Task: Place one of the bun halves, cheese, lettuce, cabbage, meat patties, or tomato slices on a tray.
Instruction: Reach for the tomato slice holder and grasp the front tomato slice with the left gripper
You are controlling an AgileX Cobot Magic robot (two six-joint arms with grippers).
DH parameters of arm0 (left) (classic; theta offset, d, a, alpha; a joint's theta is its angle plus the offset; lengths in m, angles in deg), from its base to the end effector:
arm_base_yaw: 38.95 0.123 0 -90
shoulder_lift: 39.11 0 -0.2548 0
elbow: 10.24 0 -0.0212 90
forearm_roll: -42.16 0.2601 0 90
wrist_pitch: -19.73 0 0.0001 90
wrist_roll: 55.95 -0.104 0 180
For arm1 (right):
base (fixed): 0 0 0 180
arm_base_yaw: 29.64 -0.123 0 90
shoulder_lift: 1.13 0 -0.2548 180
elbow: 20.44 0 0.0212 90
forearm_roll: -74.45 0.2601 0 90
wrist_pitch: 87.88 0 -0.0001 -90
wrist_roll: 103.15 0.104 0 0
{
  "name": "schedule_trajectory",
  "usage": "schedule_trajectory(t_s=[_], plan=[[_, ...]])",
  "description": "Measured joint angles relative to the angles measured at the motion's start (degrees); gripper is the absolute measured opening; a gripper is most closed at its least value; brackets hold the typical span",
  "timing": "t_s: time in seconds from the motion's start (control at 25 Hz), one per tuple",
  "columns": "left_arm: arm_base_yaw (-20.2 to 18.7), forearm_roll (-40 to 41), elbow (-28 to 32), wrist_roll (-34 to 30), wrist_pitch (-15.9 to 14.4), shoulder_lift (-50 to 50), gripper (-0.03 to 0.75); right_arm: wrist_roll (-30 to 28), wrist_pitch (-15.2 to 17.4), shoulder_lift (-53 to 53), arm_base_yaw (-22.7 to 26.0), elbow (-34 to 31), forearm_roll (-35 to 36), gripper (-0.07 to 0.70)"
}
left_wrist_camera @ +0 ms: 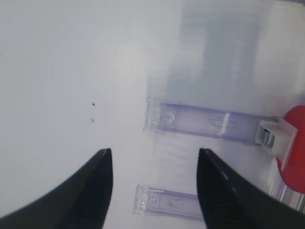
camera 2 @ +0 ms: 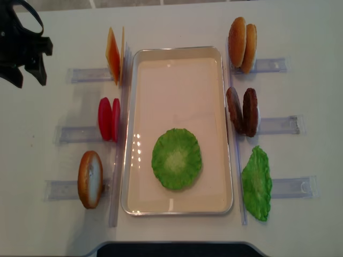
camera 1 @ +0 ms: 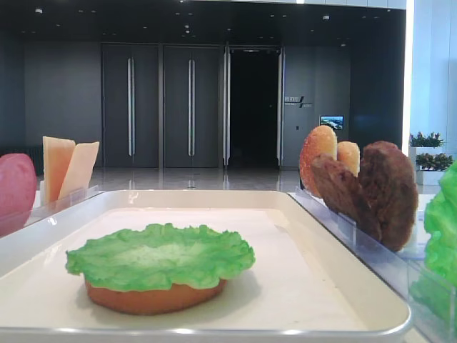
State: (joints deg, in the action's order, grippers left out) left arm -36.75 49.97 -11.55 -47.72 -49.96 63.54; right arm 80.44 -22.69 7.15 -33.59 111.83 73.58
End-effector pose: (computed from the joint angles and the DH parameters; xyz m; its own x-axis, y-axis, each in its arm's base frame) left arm 0.3305 0.0260 0.2394 -0.9764 -0.1327 -0.1703 -0.1527 0.9821 0.1100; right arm 0.0406 0.0014 0.2687 -0.5192 0.0205 -0.8544 -0.0280 0.9988 0.0410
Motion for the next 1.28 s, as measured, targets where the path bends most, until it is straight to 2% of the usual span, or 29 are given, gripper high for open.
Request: schedule_trajectory(t_s=[0.16, 0.68, 0.84, 0.96, 1.28], plan=[[-3.2, 0.3, 0.0, 4.0, 0.0, 0.0, 0.426, 0.0, 0.0, 0.0, 0.0, 0.0, 0.0, 0.519], [-22.3, -0.6, -0.1, 17.6, 0.0, 3.7, 0.426, 0.0, 0.0, 0.0, 0.0, 0.0, 0.0, 0.519], [-26.7, -1.0, -0.1, 20.5, 0.2, 4.7, 0.426, 0.0, 0.0, 0.0, 0.0, 0.0, 0.0, 0.519], [-28.0, -1.1, -0.1, 21.8, 0.2, 5.6, 0.426, 0.0, 0.0, 0.0, 0.0, 0.0, 0.0, 0.519], [-28.2, -0.6, -0.1, 22.3, 0.2, 8.2, 0.426, 0.0, 0.0, 0.0, 0.0, 0.0, 0.0, 0.519]])
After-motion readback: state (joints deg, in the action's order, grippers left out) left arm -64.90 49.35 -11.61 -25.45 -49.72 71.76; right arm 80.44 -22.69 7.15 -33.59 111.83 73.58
